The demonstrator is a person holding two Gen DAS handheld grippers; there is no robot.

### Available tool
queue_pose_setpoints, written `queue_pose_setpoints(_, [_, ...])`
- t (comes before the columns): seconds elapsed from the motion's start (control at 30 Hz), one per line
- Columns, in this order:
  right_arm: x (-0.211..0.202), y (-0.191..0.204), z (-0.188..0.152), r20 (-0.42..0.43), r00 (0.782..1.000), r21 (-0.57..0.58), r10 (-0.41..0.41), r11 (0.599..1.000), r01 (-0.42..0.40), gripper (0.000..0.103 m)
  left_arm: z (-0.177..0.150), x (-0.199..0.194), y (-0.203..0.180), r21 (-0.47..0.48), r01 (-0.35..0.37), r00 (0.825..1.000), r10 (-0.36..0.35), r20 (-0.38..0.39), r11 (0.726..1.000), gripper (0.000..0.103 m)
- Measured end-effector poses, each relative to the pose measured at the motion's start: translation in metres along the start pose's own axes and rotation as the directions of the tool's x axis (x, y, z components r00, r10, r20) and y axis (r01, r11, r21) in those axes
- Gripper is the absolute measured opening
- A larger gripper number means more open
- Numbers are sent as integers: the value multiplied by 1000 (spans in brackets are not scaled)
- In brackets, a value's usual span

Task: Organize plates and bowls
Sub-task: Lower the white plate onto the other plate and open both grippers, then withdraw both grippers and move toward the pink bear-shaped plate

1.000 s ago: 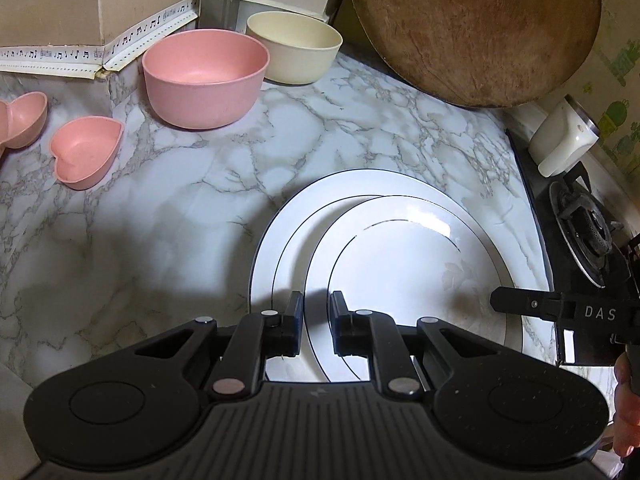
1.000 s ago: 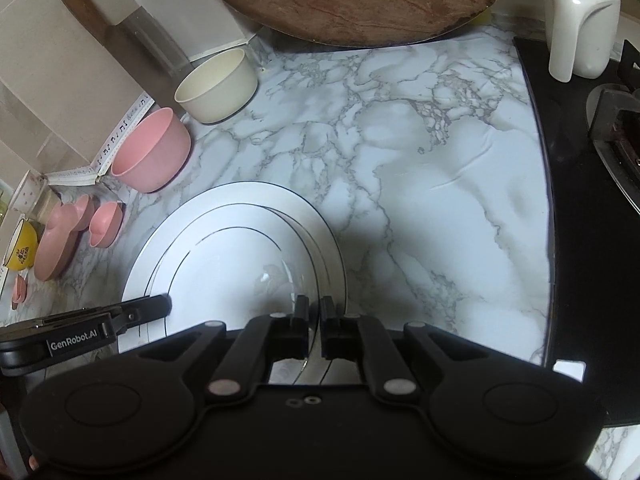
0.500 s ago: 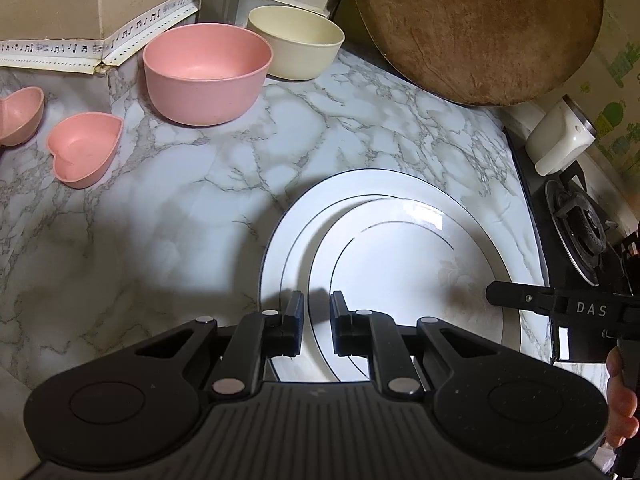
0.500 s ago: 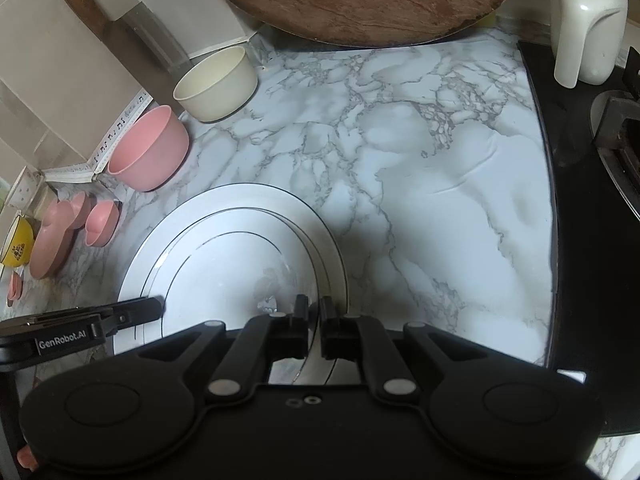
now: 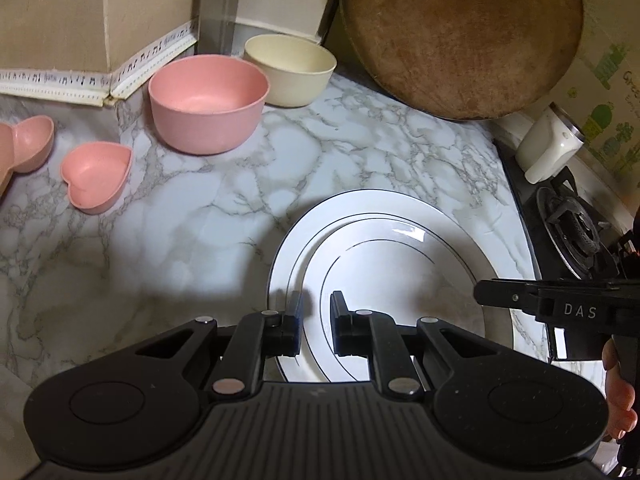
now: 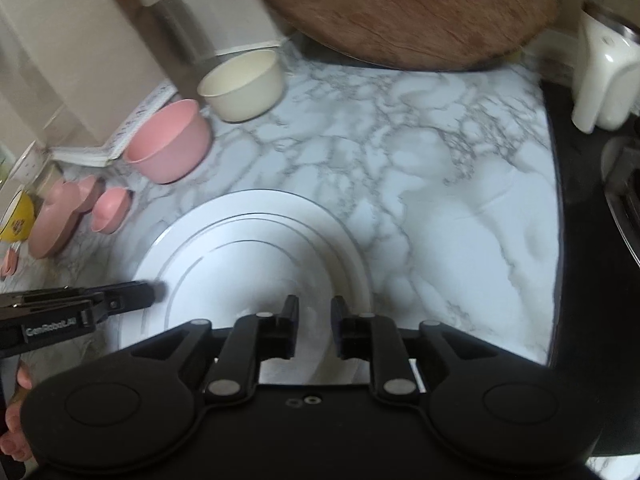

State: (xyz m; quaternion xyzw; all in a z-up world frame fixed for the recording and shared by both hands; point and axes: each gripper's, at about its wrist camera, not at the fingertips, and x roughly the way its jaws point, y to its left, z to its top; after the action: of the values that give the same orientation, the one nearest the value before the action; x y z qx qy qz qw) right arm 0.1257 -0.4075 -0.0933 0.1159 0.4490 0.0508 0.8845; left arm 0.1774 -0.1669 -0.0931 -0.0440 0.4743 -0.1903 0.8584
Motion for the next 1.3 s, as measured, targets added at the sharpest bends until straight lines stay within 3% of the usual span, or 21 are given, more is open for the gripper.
queue_pose_setpoints(0.37, [-20,33,-9,81,997,-93,-5,996,13,33,-8,-35,-13,87,-16,994,6,108,996,13])
queue_pose_setpoints(0.63, [-38,57,-20,157,988,-134,-16,990,37,44,-14,-61,-7,93,-26,984,10,175,995,14])
queue_pose_setpoints(0.73, [-47,66,-23,187,982,-146,-15,988,43,50,-17,-73,-3,88,-27,979,9,203,996,27])
queue_pose_setpoints(0.8, [-52,72,-25,207,978,-153,-15,987,47,52,-20,-82,1,83,-26,973,6,229,996,55])
queue_pose_setpoints(0.87, [-57,79,-27,226,974,-162,-13,986,51,59,-23,-92,4,74,-35,964,14,265,997,68])
queue_pose_setpoints(1.07, [-74,103,-36,291,957,-190,-7,980,65,86,-28,-118,14,85,-46,950,17,312,995,68])
queue_pose_setpoints(1.17, [-79,116,-40,327,945,-205,-6,976,77,97,-32,-129,23,81,-51,943,21,331,995,75])
queue_pose_setpoints(1.3, [-80,133,-44,365,931,-209,-7,974,90,103,-37,-143,38,80,-77,927,41,373,994,77])
